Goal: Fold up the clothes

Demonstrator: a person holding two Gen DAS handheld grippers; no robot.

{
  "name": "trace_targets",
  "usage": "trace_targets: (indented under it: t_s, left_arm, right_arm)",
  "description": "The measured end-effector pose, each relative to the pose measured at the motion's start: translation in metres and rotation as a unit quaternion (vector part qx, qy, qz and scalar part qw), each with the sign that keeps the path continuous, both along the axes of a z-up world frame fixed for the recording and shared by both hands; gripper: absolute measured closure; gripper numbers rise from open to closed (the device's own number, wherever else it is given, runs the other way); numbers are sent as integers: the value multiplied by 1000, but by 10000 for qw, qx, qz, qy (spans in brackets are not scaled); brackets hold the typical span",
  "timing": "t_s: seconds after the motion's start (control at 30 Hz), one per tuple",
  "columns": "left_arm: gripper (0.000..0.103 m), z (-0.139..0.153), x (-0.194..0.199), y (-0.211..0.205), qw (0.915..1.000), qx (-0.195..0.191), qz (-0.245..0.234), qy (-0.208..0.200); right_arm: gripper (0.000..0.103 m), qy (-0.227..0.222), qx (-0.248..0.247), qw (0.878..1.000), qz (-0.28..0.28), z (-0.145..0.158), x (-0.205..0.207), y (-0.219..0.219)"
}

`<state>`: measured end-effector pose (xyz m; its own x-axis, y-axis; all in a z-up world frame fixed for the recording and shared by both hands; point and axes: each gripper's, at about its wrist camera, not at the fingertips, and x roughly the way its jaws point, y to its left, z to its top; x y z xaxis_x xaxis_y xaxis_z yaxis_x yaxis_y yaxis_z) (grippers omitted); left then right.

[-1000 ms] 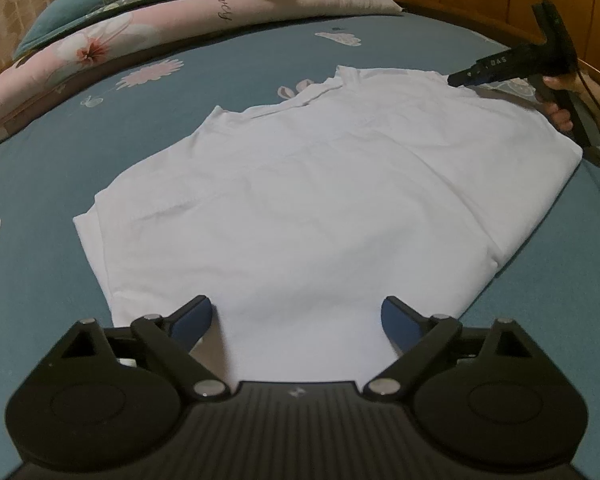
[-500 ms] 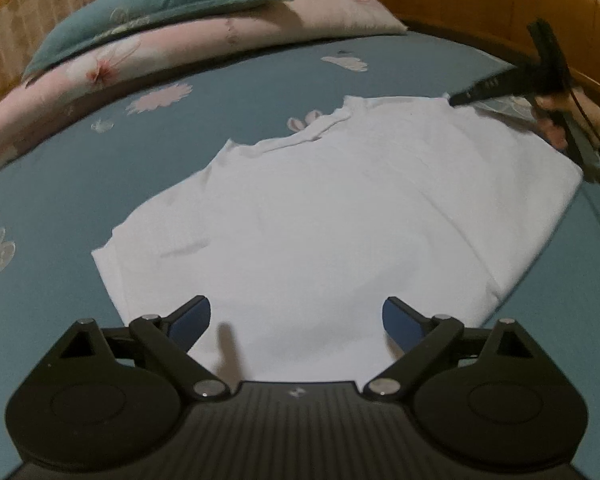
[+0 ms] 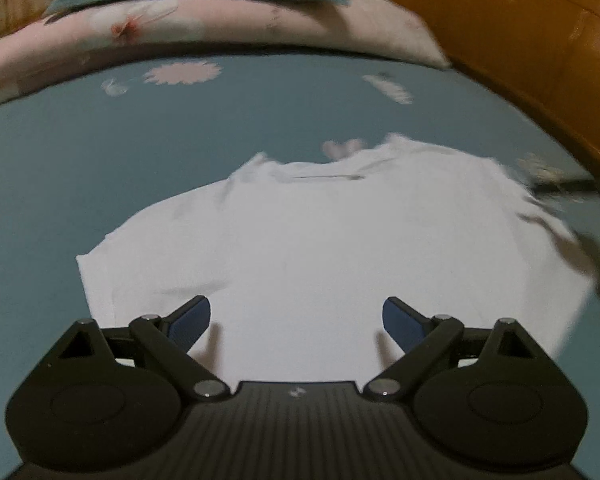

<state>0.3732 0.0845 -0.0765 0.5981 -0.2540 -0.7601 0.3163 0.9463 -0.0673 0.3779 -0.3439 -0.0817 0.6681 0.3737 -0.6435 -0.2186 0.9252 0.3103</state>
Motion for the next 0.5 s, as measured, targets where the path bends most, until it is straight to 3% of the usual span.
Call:
trace_targets:
  t_s: [0.1, 0.27, 0.37, 0.5]
  left_arm:
    - [9, -19, 12, 17, 9989, 232, 370, 167]
    - [10, -3, -18, 25, 9968, 628, 469, 173]
    - [10, 13, -43, 11, 9990, 427, 125, 66]
    - [9, 15, -78, -21, 9981, 277, -542, -84]
  right_arm:
    - [56, 231, -86, 9996, 120, -14, -5, 2]
    - [55, 140, -473, 9986, -198, -12, -28, -14]
    - [51, -30, -341, 9994, -94, 5, -50, -4]
    - [50, -142, -264, 9966, 773, 12, -84, 49]
